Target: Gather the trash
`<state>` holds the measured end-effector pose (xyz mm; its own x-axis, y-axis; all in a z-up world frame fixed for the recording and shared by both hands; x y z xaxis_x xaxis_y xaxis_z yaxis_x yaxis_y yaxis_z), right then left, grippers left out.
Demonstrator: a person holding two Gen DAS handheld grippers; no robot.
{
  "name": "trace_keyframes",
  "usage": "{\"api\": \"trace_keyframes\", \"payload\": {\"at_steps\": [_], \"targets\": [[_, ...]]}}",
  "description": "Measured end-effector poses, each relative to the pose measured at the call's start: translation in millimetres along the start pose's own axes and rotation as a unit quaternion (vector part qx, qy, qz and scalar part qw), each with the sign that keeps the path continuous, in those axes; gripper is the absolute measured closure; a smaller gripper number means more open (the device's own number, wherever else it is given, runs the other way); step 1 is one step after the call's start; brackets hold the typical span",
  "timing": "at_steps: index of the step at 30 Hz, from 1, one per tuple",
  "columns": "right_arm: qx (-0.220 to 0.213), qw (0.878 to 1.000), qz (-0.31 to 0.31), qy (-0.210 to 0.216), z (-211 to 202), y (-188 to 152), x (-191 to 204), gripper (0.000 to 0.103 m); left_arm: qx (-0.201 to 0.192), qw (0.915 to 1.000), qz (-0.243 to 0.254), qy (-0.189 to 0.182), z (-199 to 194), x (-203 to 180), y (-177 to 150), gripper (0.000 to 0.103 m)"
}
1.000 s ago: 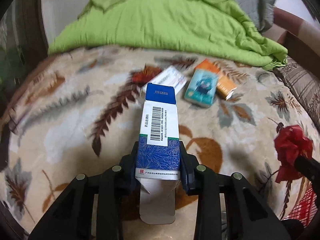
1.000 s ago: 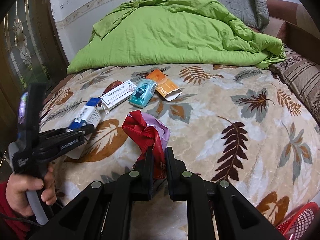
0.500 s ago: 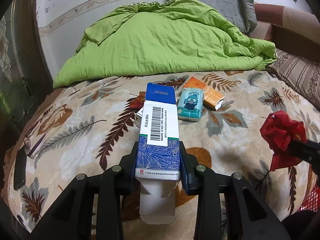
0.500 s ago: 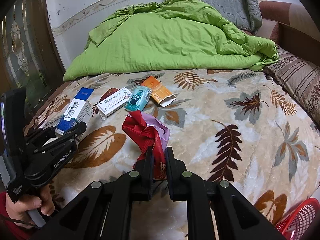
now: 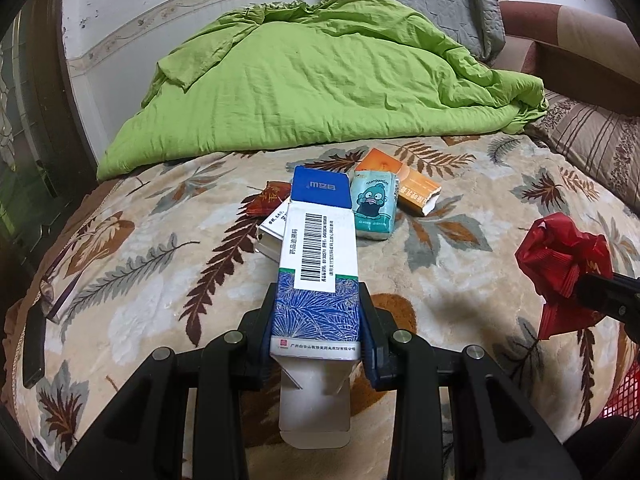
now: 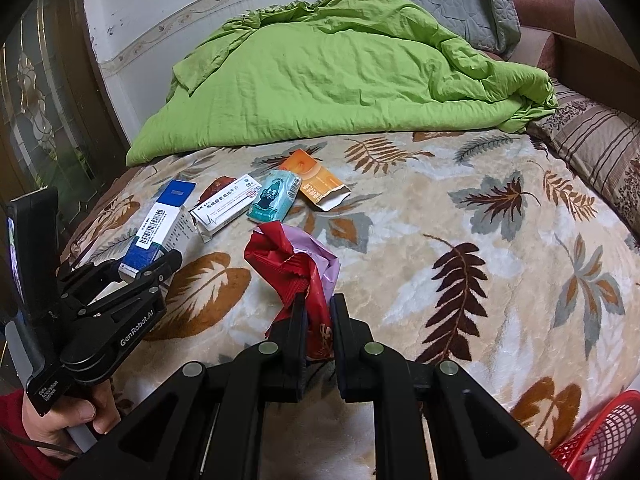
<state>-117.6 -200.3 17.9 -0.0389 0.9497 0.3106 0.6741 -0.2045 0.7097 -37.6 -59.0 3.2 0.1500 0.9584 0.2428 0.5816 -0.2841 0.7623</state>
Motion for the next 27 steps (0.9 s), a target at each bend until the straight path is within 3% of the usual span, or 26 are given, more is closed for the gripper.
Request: {"api": "trace_keyframes", "payload": {"at_steps": [19, 27], "targets": [[-0.008, 1.000, -0.001, -0.003, -3.5, 0.5, 1.0, 0.091, -0.006, 1.0000, 0.004, -0.001, -2.1, -4.4, 0.6, 0.070], [-0.031, 0.999, 0.044, 0.009, -31.5, -0.3, -18.1, 0.091, -0.010, 0.9989, 0.012, -0.044, -22.1, -23.9, 0.5, 0.070]]}}
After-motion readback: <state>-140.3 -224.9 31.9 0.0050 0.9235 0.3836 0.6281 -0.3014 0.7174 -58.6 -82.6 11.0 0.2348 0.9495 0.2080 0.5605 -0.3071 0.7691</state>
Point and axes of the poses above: each gripper's, at about its wrist camera, not at the fingertips, and z roughly the way its jaws point, x to its left, y to its top, the point moved 10 cm from there along z, roughly the way its jaws point, and after that the axes turned 11 degrees about y, right-handed, at the moved point
